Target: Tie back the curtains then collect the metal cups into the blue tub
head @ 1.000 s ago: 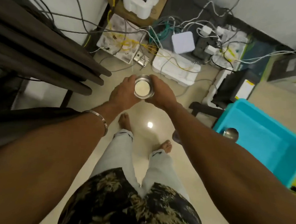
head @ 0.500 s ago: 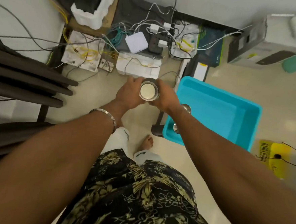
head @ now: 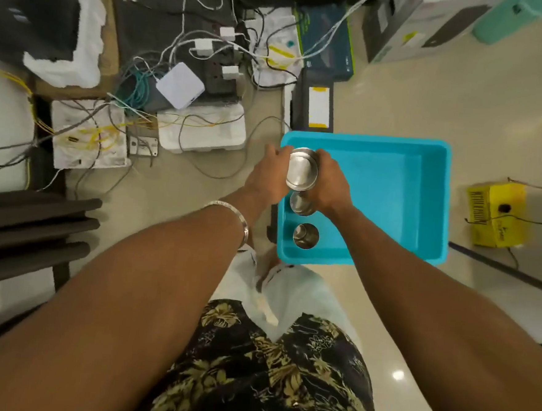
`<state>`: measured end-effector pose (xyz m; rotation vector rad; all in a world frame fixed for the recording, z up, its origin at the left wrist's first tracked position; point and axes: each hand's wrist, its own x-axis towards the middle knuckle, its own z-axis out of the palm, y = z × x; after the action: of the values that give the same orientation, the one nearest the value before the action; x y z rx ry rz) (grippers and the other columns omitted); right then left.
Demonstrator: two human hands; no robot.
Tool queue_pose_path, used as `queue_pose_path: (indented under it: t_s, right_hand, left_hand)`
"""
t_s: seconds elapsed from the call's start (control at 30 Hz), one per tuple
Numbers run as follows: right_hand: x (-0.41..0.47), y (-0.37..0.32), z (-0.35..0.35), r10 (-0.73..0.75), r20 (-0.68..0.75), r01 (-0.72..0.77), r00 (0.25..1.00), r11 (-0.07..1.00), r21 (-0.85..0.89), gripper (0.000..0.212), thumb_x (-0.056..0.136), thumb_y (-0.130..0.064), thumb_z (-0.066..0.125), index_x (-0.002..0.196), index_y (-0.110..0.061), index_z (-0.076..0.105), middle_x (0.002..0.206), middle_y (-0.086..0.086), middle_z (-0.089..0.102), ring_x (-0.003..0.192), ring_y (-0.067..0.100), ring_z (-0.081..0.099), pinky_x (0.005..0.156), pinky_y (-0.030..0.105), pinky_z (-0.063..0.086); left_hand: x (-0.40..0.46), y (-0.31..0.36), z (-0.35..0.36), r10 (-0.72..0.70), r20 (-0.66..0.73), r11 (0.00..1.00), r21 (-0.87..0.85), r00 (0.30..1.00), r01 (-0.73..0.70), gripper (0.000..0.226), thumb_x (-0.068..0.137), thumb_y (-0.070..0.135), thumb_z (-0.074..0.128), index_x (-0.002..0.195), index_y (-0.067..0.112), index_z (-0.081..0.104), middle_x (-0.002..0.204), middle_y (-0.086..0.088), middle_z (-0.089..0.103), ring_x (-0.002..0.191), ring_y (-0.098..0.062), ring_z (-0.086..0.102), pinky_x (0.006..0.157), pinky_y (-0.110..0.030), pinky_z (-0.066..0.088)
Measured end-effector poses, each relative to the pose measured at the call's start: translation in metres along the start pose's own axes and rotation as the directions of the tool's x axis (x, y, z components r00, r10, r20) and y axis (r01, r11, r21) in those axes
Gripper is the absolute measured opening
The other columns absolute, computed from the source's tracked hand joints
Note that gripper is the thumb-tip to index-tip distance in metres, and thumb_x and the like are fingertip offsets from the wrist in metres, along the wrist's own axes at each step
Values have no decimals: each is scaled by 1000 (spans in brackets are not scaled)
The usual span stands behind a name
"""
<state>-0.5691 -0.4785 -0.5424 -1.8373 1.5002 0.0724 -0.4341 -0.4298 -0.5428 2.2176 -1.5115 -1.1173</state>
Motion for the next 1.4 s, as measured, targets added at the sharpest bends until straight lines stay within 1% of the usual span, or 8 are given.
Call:
queue_pose_path:
  t_s: [0.13, 0.23, 0.33, 0.5, 0.67, 0.9, 1.07, 1.4]
  right_hand:
    - [22, 15, -1, 60, -5, -60, 998, 998, 6, 78, 65, -40, 85, 130, -26, 45, 122, -1, 60, 109, 22, 59, 91, 40, 50]
    - [41, 28, 0, 64, 5, -64, 998, 998, 14, 81, 63, -34, 86, 132, -25, 44, 124, 1, 58, 110, 23, 58, 93, 43, 51]
    - [58, 43, 1, 51, 59, -53, 997, 998, 35, 80, 65, -12, 83, 134, -17, 43, 127, 7, 54, 115, 26, 54, 94, 43, 49]
    - [82, 65, 5, 48, 109, -56, 993, 996, 73, 70, 72, -7, 77, 134, -12, 44, 129, 11, 54, 115, 28, 53, 94, 43, 48]
    - [98, 79, 8, 20, 193, -51, 981, 987, 155, 55, 79, -3, 70, 130, -7, 49, 125, 7, 57, 110, 21, 54, 86, 28, 41]
    - [110, 93, 25, 8, 253, -52, 968, 985, 165, 55, 77, 2, 64, 129, -7, 49, 126, 14, 58, 114, 31, 55, 92, 38, 46]
    - [114, 98, 32, 27, 292, -77, 956, 984, 161, 56, 81, 3, 61, 134, -6, 44, 129, 14, 58, 115, 29, 56, 88, 30, 44]
    - [122, 105, 49, 74, 368, -117, 927, 988, 97, 84, 95, -19, 60, 155, -6, 4, 150, 15, 42, 133, 31, 45, 105, 38, 38]
  left_hand:
    - [31, 4, 14, 9, 18, 999, 31, 1000, -10, 55, 85, 8, 65, 135, 10, 42, 134, -17, 41, 103, -33, 58, 76, -31, 47]
    - [50, 4, 27, 18, 19, 1000, 22, 1000, -18, 59, 88, 20, 68, 139, 16, 40, 136, -10, 42, 106, -21, 57, 82, -24, 48]
    - [68, 0, 40, -31, 11, 999, -9, 999, 31, 57, 90, 28, 65, 140, 21, 39, 134, -3, 45, 97, -11, 57, 78, -13, 46]
    - [90, 5, 57, -39, 61, 991, 133, 997, 30, 61, 86, 8, 64, 140, 16, 39, 134, -14, 40, 102, -27, 59, 87, -35, 52]
    - [103, 7, 78, -94, -6, 972, 218, 996, 93, 54, 91, 16, 61, 139, 16, 37, 126, -11, 43, 92, -23, 60, 79, -33, 54]
    - [107, 12, 95, -183, 8, 935, 312, 983, 172, 71, 92, 15, 62, 151, 13, 24, 129, -14, 46, 99, -27, 62, 82, -37, 53]
    - [110, 20, 98, -224, 16, 923, 325, 974, 207, 74, 89, 16, 66, 150, 15, 24, 126, -15, 51, 102, -29, 62, 81, -38, 53]
    - [113, 19, 109, -228, 29, 939, 272, 973, 211, 68, 92, 16, 62, 149, 15, 25, 130, -14, 53, 108, -30, 62, 88, -41, 53]
